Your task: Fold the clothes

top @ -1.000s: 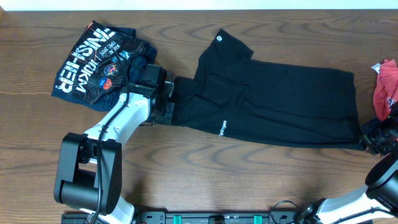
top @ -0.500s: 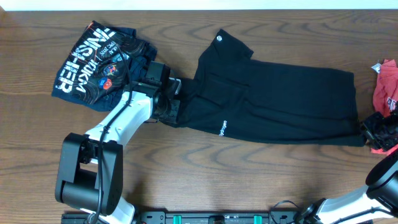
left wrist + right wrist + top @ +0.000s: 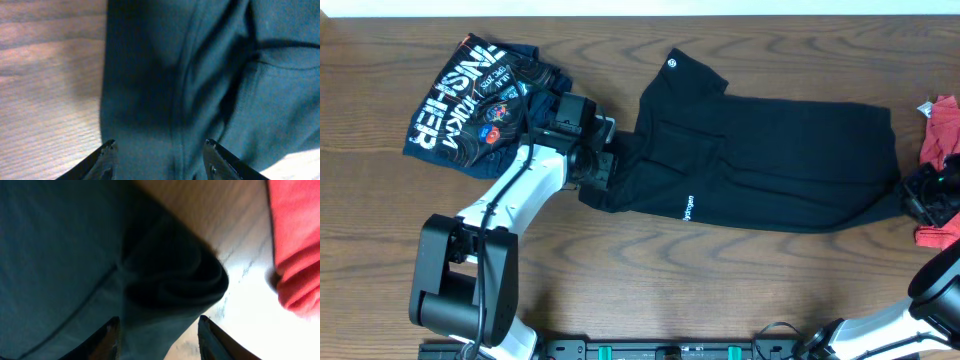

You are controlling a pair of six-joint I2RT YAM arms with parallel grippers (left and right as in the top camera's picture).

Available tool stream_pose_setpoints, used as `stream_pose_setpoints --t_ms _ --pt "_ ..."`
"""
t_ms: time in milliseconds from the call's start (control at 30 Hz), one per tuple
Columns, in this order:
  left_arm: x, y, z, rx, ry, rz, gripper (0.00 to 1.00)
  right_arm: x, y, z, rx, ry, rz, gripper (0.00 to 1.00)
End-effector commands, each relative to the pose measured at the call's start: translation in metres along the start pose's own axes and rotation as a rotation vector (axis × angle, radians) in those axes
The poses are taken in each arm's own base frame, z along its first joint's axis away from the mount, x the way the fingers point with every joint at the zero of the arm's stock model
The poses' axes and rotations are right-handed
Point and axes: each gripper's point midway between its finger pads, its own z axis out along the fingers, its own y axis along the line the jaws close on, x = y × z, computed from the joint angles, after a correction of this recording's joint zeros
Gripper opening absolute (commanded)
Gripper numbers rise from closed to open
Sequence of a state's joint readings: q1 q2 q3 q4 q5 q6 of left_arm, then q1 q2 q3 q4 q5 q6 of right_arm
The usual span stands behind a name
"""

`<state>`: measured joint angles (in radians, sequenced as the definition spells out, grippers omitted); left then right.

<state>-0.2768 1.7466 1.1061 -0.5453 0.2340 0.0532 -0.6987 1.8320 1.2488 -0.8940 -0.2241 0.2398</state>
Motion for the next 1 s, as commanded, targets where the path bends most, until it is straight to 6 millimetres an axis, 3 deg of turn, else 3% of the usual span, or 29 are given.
stream_pose_setpoints --t_ms 0,33,100,133,200,300,433,533,633,867,967 --pt "-0.005 -0.005 -0.009 0.015 -0.010 0.024 0.56 -0.004 -0.036 -0.005 0.206 -0.030 0.084 0.53" --pt "-0.002 -0.004 -0.009 0.009 0.003 0.024 0.56 -0.004 -0.047 -0.008 0.252 -0.039 0.117 0.55" --pt "0.005 -0.004 -0.010 0.010 0.030 0.018 0.57 -0.003 -0.041 -0.006 0.194 -0.023 0.129 0.56" --pt "0.008 -0.005 -0.009 0.011 0.041 0.016 0.57 -0.002 -0.033 -0.005 0.139 -0.011 0.115 0.56" --pt "0.014 -0.006 -0.008 0.018 0.060 0.010 0.56 -0.002 -0.002 -0.005 -0.067 0.013 0.023 0.68" --pt "0.024 -0.005 -0.005 0.018 0.088 0.004 0.57 0.002 0.047 -0.019 -0.396 0.039 -0.057 0.68" --pt "0.035 -0.004 0.000 0.017 0.117 -0.002 0.56 -0.005 0.063 -0.030 -0.520 0.009 -0.085 0.68" --pt "0.037 -0.004 0.001 0.021 0.120 -0.003 0.57 -0.005 0.051 -0.023 -0.438 0.009 -0.079 0.57" --pt "0.025 -0.017 -0.002 0.092 0.081 -0.012 0.56 -0.002 0.037 -0.010 -0.294 0.018 -0.053 0.55" --pt "-0.014 -0.042 -0.009 0.195 -0.047 -0.034 0.57 0.006 0.047 0.009 -0.084 0.000 -0.080 0.56" --pt "-0.021 -0.042 -0.006 0.178 -0.075 -0.020 0.56 0.009 0.067 0.013 -0.083 -0.019 -0.145 0.51"
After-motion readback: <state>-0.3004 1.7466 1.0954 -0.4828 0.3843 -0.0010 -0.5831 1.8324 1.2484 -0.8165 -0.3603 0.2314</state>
